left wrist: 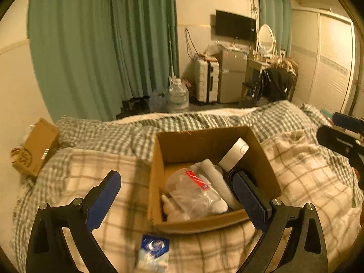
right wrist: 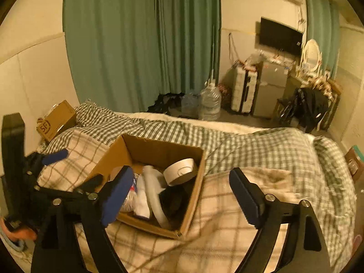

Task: Organize objects
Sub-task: 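Drop the white tube into the box with the right gripper while the left drops the clear jar in, then grasp the blue Vinda tissue pack with the left gripper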

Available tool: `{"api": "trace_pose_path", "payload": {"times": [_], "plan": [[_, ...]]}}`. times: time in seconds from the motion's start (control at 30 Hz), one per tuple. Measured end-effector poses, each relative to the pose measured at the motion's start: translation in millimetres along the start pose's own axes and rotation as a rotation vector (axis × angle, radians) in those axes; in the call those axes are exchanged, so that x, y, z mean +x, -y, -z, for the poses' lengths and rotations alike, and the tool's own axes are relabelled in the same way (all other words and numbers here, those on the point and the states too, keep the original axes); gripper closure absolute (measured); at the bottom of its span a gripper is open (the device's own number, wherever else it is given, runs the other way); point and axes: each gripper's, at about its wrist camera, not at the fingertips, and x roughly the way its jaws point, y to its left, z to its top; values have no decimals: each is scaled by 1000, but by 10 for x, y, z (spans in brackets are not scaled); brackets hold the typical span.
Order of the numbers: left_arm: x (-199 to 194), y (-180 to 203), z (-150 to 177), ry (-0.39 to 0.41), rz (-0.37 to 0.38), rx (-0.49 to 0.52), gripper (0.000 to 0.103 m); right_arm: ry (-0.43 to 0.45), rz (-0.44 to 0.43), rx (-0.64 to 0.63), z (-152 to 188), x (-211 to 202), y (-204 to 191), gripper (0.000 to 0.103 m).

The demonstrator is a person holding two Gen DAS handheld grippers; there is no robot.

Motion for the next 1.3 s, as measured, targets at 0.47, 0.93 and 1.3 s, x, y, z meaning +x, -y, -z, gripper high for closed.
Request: {"api": "trace_pose_path", "payload": {"times": [0.47,0.93,1.3], "plan": [[-565,-253,694,45,-127,-78,0,19,25,-20,504,-495,-393,1],[412,-119,1340,-188,-180,8,0,-176,52,-71,1173,467,-601,1],[945,-224,1488,-335,-111,-51,48,-218,51,-45,1213,570,-567,1]]}}
